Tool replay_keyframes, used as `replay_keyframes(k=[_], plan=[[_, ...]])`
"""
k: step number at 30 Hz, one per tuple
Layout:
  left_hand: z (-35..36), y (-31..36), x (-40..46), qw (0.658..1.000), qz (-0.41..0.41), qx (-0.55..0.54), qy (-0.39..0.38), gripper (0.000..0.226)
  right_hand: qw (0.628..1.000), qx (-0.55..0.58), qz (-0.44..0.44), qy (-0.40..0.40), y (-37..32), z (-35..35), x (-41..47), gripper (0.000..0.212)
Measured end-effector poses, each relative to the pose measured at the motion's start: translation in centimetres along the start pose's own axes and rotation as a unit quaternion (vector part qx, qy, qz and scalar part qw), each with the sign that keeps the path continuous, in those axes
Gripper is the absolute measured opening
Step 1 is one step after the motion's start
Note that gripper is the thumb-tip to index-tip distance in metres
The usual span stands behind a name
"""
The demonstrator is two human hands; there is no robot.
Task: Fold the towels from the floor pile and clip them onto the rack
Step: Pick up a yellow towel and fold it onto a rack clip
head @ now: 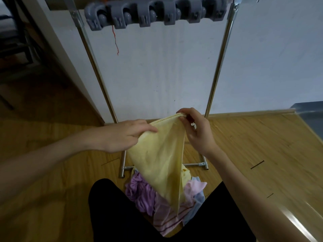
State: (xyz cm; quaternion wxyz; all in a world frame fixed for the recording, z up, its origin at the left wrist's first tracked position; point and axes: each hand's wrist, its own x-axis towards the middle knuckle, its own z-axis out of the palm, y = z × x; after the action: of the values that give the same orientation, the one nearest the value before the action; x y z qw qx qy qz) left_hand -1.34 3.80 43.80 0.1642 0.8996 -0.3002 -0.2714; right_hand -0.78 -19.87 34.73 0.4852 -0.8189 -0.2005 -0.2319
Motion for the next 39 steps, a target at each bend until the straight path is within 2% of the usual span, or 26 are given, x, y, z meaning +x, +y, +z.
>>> replay_keyframes(k=[3,8,13,17,22,25,26,28,29,31,39], plan=[[0.6,-0.3,1.0,0.998,-0.049,-0.042,0.025,0.075,1.000,-0.004,0.000,0.002,0.1,0.2,-0.3,0.018],[2.0,0.5,2.5,0.980,-0.093,-0.152,0.091,0.072,1.000,-0.008,-0.002,0.000,0.3,0.8,-1.0,0.021],[3.3,1.4,2.9,0.942,-0.105,-0.270,0.171,0.086,1.000,0.008,0.020,-0.011,0.5,1.2,-1.9,0.022],[4.0,1.8,3.4,0.913,-0.075,-0.339,0.216,0.048,0.999,0.020,0.020,-0.014,0.2,1.7,-2.6,0.021],[5.0,1.8,4.2,0.895,-0.050,-0.371,0.241,0.053,0.999,0.019,0.026,-0.011,-0.2,2.2,-2.9,0.020],[5.4,1.8,4.5,0.888,-0.076,-0.369,0.265,0.072,1.000,0.016,0.017,-0.014,-0.4,2.2,-2.8,0.020],[5.5,2.0,4.3,0.883,-0.079,-0.374,0.272,0.071,1.000,0.012,0.010,-0.017,-0.4,2.2,-2.8,0.021],[5.6,2.3,4.3,0.871,-0.057,-0.387,0.297,0.045,1.000,0.009,0.002,-0.021,-0.5,2.2,-2.7,0.021],[5.7,2.5,4.3,0.868,-0.051,-0.388,0.304,0.041,1.000,0.009,0.001,-0.022,-0.5,2.2,-2.7,0.021],[5.8,2.6,4.5,0.866,-0.047,-0.389,0.312,0.045,1.000,0.008,-0.001,-0.025,-0.5,2.2,-2.8,0.022],[6.2,2.8,5.2,0.867,-0.028,-0.376,0.326,0.030,0.999,0.010,0.003,-0.035,-0.6,2.2,-3.1,0.026]])
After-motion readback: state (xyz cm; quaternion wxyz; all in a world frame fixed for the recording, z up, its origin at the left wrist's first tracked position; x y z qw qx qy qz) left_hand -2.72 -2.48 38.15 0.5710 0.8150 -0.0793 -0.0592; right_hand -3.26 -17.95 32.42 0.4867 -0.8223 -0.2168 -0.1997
